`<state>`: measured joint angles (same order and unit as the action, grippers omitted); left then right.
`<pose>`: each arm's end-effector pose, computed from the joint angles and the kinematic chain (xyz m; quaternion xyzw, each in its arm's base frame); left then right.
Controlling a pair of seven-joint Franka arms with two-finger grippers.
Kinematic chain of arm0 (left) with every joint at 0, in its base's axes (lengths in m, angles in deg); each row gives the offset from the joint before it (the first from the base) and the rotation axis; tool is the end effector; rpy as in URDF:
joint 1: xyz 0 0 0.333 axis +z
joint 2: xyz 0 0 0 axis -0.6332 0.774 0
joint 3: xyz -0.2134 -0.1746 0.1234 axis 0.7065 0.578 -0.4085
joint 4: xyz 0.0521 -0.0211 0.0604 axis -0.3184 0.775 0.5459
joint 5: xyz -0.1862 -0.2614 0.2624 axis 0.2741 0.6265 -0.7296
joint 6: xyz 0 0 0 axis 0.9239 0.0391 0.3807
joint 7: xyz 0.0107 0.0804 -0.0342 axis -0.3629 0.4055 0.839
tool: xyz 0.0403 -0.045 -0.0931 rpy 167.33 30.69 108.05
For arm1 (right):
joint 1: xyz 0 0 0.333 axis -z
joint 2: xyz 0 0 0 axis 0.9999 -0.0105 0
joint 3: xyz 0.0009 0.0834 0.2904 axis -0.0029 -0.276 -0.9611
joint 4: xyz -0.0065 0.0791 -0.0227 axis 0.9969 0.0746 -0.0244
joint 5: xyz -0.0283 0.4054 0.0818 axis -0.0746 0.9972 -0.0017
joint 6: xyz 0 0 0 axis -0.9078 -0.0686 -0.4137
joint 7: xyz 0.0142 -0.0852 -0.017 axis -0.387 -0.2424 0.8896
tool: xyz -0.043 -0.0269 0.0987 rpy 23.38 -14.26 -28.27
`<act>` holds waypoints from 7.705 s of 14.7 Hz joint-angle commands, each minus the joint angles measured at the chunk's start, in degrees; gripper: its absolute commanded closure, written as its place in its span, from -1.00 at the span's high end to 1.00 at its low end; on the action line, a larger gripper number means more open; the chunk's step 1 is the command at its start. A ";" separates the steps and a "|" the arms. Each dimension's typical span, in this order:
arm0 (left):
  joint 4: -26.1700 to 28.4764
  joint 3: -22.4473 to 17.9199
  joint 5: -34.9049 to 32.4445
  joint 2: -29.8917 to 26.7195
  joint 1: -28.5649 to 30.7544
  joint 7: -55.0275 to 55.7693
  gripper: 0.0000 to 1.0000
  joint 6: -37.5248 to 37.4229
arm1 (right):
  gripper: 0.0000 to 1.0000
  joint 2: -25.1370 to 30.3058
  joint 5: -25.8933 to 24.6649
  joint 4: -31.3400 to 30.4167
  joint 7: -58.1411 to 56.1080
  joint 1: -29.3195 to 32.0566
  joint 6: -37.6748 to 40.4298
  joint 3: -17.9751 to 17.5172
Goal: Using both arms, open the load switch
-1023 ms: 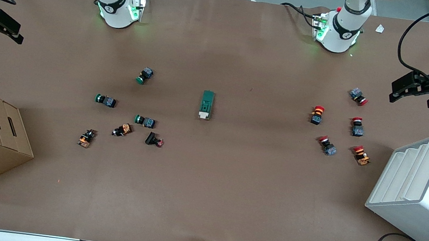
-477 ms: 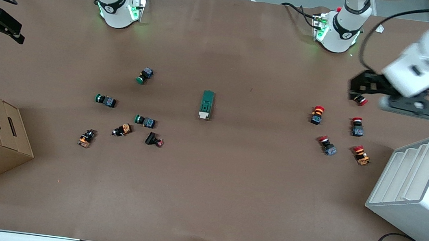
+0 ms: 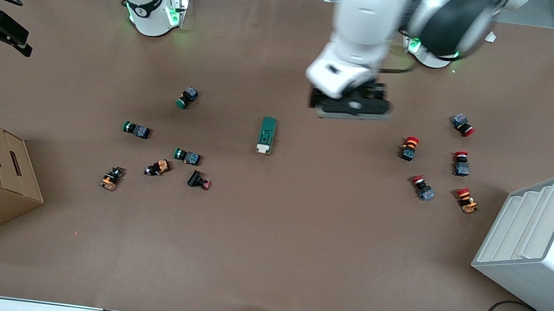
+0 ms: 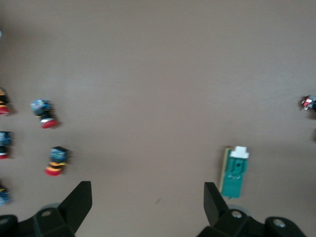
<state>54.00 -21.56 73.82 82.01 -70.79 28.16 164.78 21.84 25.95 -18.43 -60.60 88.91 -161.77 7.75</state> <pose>0.4847 -0.4574 0.4966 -0.9967 -0.0315 -0.0629 0.0412 0.5349 -0.0215 0.6324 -0.9997 -0.0064 0.0226 0.0043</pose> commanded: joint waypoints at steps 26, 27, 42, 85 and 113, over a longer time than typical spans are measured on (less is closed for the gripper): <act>15.00 -0.66 -80.52 30.89 -24.57 88.96 1.00 21.83 | 1.00 -20.13 6.82 1.95 59.70 -16.36 -6.63 -0.39; 15.26 -0.84 -82.46 31.60 -24.57 90.97 1.00 21.82 | 1.00 -21.80 7.09 2.21 64.37 -18.30 -7.42 -0.39; 15.35 -0.93 -85.82 39.86 -28.61 95.30 1.00 11.19 | 1.00 -47.82 14.21 10.92 107.11 -34.75 -27.10 -0.56; 14.74 -0.93 -86.70 40.74 -28.70 99.43 1.00 10.13 | 1.00 -50.04 19.93 13.10 108.20 -41.80 -9.12 0.05; 11.14 -0.22 -72.40 32.13 -26.41 84.87 1.00 14.09 | 1.00 -29.03 -0.56 21.55 5.45 -0.67 -2.16 0.05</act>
<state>65.92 -22.18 -2.63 115.91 -97.88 117.66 177.89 -10.50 26.56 6.22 -52.54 85.74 -164.08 9.12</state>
